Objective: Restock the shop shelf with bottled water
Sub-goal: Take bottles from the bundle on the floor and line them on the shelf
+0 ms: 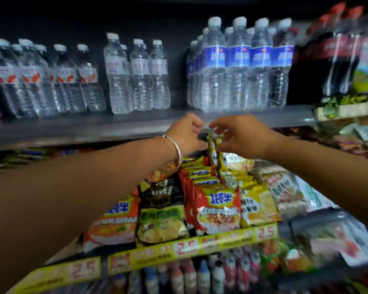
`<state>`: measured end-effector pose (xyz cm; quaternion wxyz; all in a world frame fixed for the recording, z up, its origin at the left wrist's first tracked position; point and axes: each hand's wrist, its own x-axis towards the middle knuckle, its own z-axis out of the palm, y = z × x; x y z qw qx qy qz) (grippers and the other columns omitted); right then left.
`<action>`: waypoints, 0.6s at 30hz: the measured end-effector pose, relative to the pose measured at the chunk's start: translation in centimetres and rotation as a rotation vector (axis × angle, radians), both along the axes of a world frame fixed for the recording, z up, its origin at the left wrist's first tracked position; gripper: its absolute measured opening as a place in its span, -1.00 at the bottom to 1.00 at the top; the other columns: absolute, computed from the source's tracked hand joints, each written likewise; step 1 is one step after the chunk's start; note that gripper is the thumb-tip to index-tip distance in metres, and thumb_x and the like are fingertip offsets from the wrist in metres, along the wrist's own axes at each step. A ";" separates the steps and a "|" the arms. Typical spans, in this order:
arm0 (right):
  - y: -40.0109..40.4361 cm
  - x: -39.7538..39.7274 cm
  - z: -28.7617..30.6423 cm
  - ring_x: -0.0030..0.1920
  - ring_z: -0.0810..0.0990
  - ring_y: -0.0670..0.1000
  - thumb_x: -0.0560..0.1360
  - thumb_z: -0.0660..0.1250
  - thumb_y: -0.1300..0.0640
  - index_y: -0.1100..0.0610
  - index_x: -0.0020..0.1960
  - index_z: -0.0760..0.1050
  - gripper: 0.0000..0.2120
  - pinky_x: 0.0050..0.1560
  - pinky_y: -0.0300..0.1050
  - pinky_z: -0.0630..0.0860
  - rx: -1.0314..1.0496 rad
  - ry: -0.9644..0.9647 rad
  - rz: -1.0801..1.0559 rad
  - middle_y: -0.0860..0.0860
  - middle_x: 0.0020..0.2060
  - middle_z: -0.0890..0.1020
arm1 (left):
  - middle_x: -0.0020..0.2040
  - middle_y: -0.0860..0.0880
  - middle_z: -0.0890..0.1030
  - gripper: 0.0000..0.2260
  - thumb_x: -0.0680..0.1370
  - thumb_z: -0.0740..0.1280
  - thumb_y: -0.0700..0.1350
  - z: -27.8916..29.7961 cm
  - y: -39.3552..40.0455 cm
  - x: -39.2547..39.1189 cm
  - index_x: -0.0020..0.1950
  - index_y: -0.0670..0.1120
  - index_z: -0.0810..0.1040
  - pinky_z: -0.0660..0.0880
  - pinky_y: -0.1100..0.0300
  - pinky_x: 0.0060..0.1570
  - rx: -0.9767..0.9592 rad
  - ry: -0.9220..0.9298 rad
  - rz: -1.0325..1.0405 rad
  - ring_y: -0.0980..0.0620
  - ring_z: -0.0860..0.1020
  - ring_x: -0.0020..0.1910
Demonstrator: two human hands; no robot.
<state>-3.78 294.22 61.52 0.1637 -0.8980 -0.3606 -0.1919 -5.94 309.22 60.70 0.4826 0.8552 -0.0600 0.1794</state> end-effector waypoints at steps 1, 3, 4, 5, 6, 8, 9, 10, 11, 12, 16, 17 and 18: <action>-1.3 0.0 -1.9 0.06 0.58 0.08 0.41 0.44 0.20 0.18 0.28 0.47 -0.54 0.04 -0.21 0.35 -0.012 0.030 -0.010 0.10 0.12 0.61 | -0.24 0.01 0.31 -0.63 0.40 0.36 -0.49 -2.2 -1.1 0.1 0.08 -0.19 0.36 0.36 0.47 -0.40 0.032 0.012 -0.014 0.13 0.30 -0.32; -3.6 0.2 -6.0 0.07 0.58 0.08 0.41 0.44 0.19 0.18 0.29 0.47 -0.54 0.05 -0.22 0.36 -0.031 0.098 -0.020 0.10 0.13 0.60 | -0.24 0.04 0.34 -0.60 0.37 0.42 -0.43 -7.0 -3.1 0.2 0.14 -0.23 0.40 0.36 0.44 -0.31 0.082 0.038 -0.033 0.14 0.34 -0.29; -4.6 0.4 -8.3 0.08 0.59 0.08 0.41 0.45 0.18 0.17 0.29 0.47 -0.54 0.06 -0.22 0.37 -0.041 0.140 -0.028 0.10 0.13 0.60 | -0.23 0.05 0.35 -0.59 0.36 0.44 -0.41 -9.5 -4.2 0.3 0.15 -0.24 0.40 0.36 0.41 -0.28 0.086 0.080 -0.047 0.15 0.35 -0.28; -5.5 0.6 -10.7 0.07 0.59 0.08 0.41 0.45 0.18 0.17 0.29 0.48 -0.54 0.06 -0.23 0.37 -0.049 0.175 -0.034 0.10 0.13 0.60 | -0.23 0.06 0.34 -0.55 0.34 0.47 -0.37 -12.2 -5.1 0.4 0.16 -0.25 0.40 0.38 0.37 -0.25 0.088 0.125 -0.061 0.15 0.35 -0.28; -6.3 0.9 -13.3 0.06 0.60 0.09 0.40 0.46 0.18 0.18 0.27 0.49 -0.55 0.04 -0.24 0.37 -0.055 0.217 -0.040 0.11 0.12 0.61 | -0.22 0.05 0.34 -0.52 0.30 0.49 -0.32 -14.7 -6.0 0.4 0.16 -0.25 0.40 0.39 0.29 -0.21 0.086 0.178 -0.084 0.13 0.35 -0.27; -7.6 1.2 -18.9 0.02 0.61 0.12 0.39 0.47 0.21 0.22 0.24 0.52 -0.57 -0.02 -0.25 0.37 -0.053 0.326 -0.039 0.15 0.09 0.62 | -0.21 0.02 0.35 -0.57 0.29 0.47 -0.23 -20.0 -7.5 0.6 0.10 -0.22 0.43 0.41 0.19 -0.16 0.031 0.267 -0.130 0.07 0.36 -0.24; -8.2 1.4 -21.9 0.00 0.62 0.13 0.39 0.47 0.22 0.24 0.22 0.53 -0.59 -0.05 -0.25 0.37 -0.061 0.373 -0.041 0.16 0.08 0.62 | -0.21 0.01 0.35 -0.70 0.37 0.45 -0.24 -22.7 -8.1 0.9 0.03 -0.17 0.44 0.40 0.22 -0.18 -0.032 0.337 -0.133 0.07 0.36 -0.25; -8.8 1.5 -24.9 -0.01 0.62 0.15 0.39 0.46 0.23 0.25 0.20 0.54 -0.62 -0.06 -0.24 0.37 -0.075 0.407 -0.046 0.17 0.06 0.63 | -0.20 0.02 0.36 -0.83 0.45 0.39 -0.23 -25.4 -8.6 0.9 -0.05 -0.10 0.43 0.38 0.28 -0.23 -0.056 0.407 -0.134 0.11 0.36 -0.28; -9.2 1.5 -27.8 -0.01 0.62 0.17 0.40 0.44 0.24 0.26 0.18 0.55 -0.64 -0.06 -0.21 0.37 -0.087 0.432 -0.047 0.19 0.04 0.64 | -0.21 0.04 0.37 -0.83 0.48 0.35 -0.24 -28.2 -9.0 0.8 -0.11 -0.03 0.39 0.35 0.34 -0.27 -0.043 0.455 -0.131 0.17 0.36 -0.31; -9.6 1.5 -30.9 0.00 0.62 0.18 0.41 0.43 0.25 0.27 0.17 0.56 -0.66 -0.04 -0.17 0.37 -0.082 0.457 -0.050 0.20 0.04 0.64 | -0.23 0.05 0.37 -0.82 0.49 0.34 -0.25 -31.3 -9.2 0.7 -0.14 -0.02 0.38 0.33 0.37 -0.30 -0.036 0.487 -0.123 0.18 0.37 -0.33; -10.9 0.2 -43.4 0.10 0.57 0.17 0.46 0.35 0.21 0.22 0.19 0.53 -0.70 0.00 -0.10 0.40 -0.172 0.631 -0.113 0.17 0.07 0.62 | -0.11 0.01 0.45 -0.68 0.43 0.39 -0.29 -43.2 -9.9 -0.7 0.16 -0.22 0.45 0.35 0.36 -0.22 0.218 0.557 -0.166 0.11 0.45 -0.12; -11.1 -0.2 -47.2 0.09 0.57 0.18 0.46 0.34 0.21 0.23 0.16 0.55 -0.72 -0.02 -0.11 0.40 -0.169 0.668 -0.119 0.18 0.05 0.62 | -0.02 -0.03 0.49 -0.64 0.43 0.39 -0.27 -46.5 -9.9 -1.0 0.21 -0.21 0.44 0.36 0.33 -0.11 0.291 0.605 -0.170 0.04 0.47 -0.03; -11.3 -0.6 -51.0 0.07 0.57 0.20 0.45 0.34 0.21 0.24 0.14 0.56 -0.72 -0.04 -0.12 0.41 -0.155 0.704 -0.120 0.21 0.05 0.61 | 0.07 -0.07 0.51 -0.62 0.44 0.39 -0.25 -49.6 -9.7 -1.4 0.23 -0.20 0.44 0.37 0.28 0.00 0.343 0.655 -0.173 -0.01 0.49 0.07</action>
